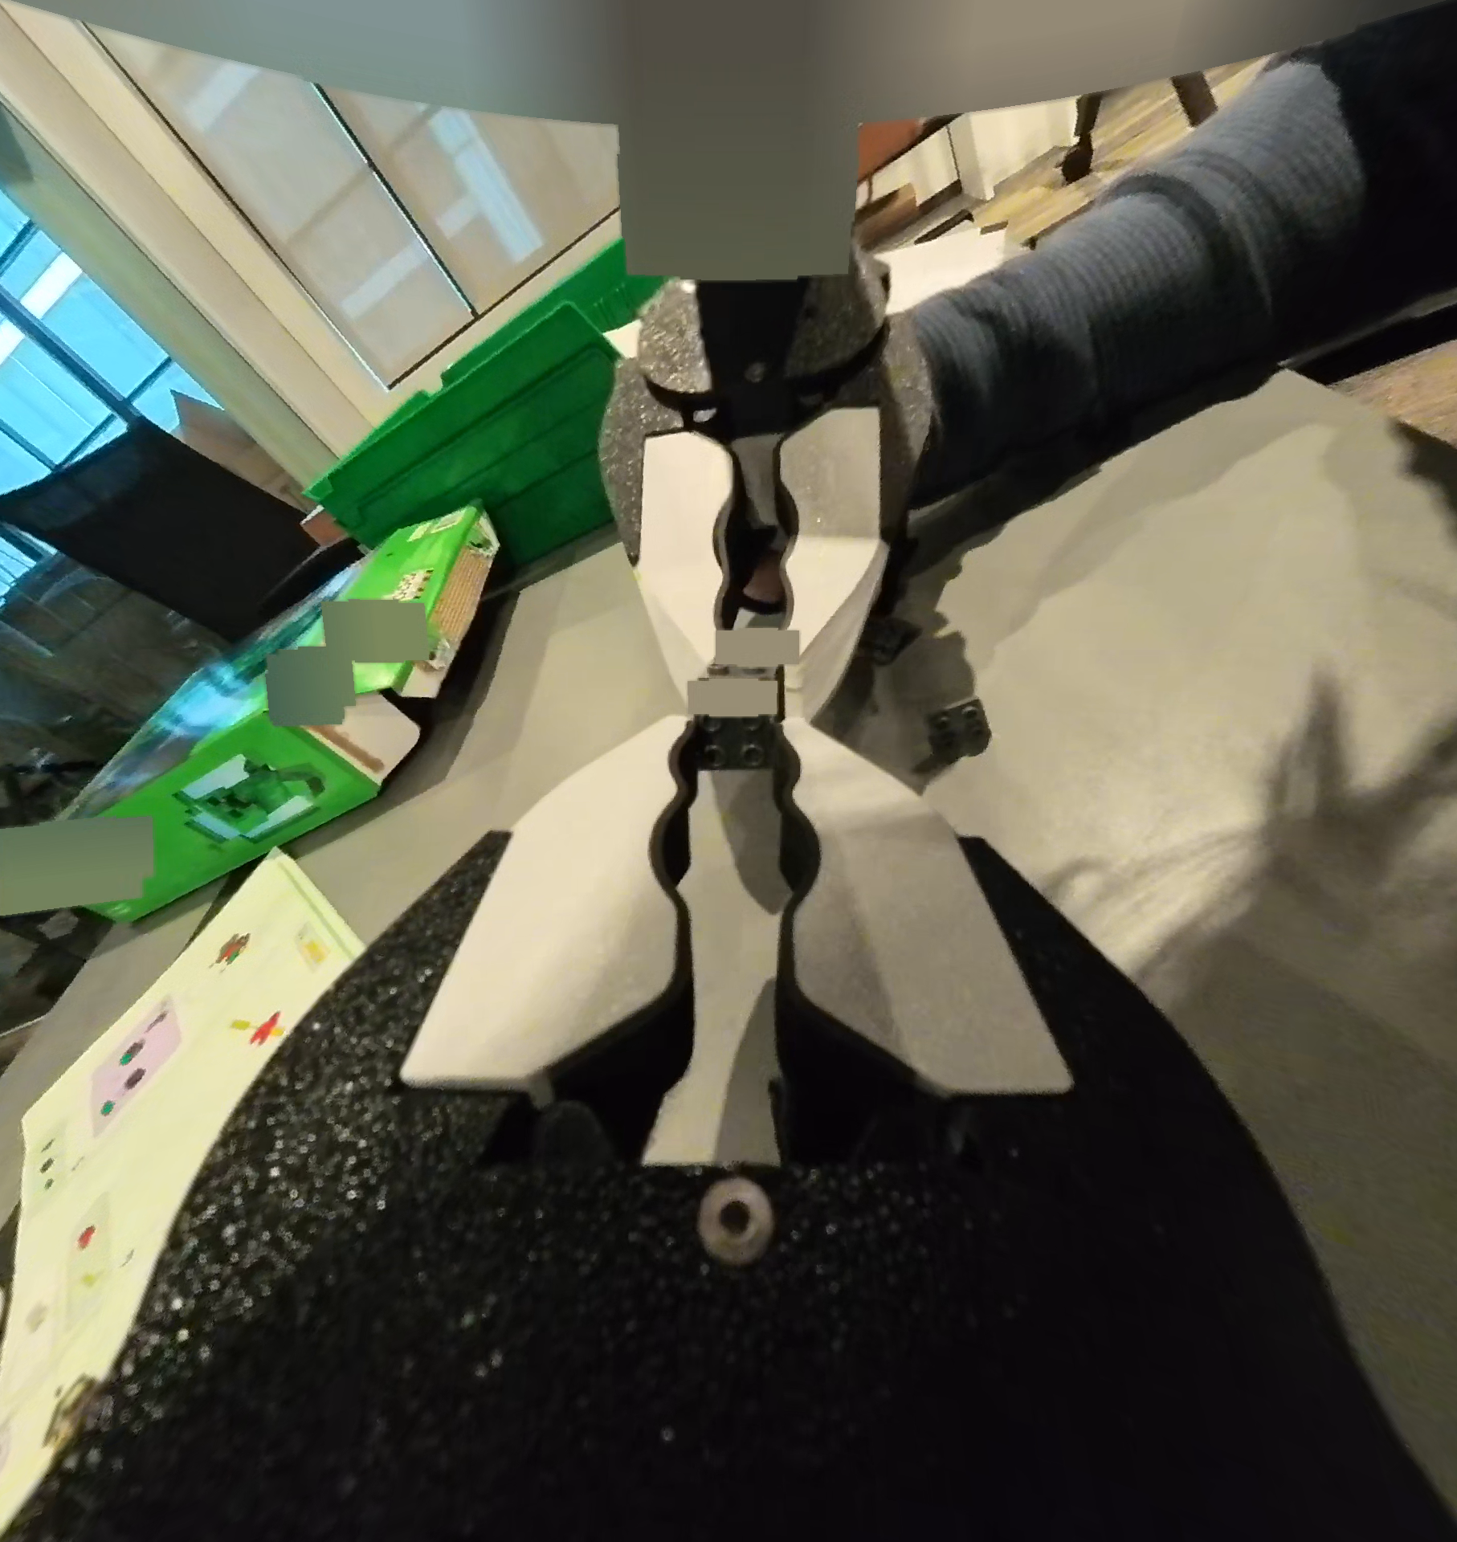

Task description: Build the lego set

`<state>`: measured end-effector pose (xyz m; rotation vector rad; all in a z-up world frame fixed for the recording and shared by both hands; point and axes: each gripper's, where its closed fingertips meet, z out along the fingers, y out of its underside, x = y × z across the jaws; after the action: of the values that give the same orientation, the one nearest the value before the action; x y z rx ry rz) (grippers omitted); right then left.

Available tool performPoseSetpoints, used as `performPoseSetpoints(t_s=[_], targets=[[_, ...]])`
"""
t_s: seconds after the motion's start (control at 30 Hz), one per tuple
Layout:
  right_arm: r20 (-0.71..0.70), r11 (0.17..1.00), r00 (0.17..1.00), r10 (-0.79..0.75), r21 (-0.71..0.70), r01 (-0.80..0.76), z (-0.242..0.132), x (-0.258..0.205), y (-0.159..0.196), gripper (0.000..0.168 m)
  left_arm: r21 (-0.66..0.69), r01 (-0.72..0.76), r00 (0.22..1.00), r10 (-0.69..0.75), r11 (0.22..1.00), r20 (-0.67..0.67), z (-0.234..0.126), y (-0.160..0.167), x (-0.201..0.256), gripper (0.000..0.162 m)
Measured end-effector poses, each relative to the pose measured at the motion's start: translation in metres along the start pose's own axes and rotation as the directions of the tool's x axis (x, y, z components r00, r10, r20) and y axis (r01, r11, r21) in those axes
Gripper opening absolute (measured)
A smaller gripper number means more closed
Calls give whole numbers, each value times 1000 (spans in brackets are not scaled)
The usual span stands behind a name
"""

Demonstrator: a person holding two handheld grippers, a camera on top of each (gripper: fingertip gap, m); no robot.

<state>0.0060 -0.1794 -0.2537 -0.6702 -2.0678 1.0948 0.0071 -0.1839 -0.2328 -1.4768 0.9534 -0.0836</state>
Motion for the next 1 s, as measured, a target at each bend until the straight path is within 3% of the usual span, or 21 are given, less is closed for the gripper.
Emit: performPoseSetpoints(t_s=[0.03,0.2,0.37,0.57,1.0], targets=[[-19,1000,1000,0,-2,0,0,2,0,12,-7,3,1000,-3,1000,7,0,1,-2,16],[-74,997,995,72,31,-69,-3,14,-3,36,-71,40,999,-39,997,14,2,12,-5,16],[-81,1000,997,13,8,-13,1,9,-5,22,-121,78,997,-78,990,6,4,21,-5,16],[-86,999,996,-23,-41,19,9,5,0,17,-126,80,996,-84,989,-22,5,22,0,16],[-48,996,998,-35,-81,31,8,0,1,16,-120,59,997,-65,991,-48,5,21,4,16]])
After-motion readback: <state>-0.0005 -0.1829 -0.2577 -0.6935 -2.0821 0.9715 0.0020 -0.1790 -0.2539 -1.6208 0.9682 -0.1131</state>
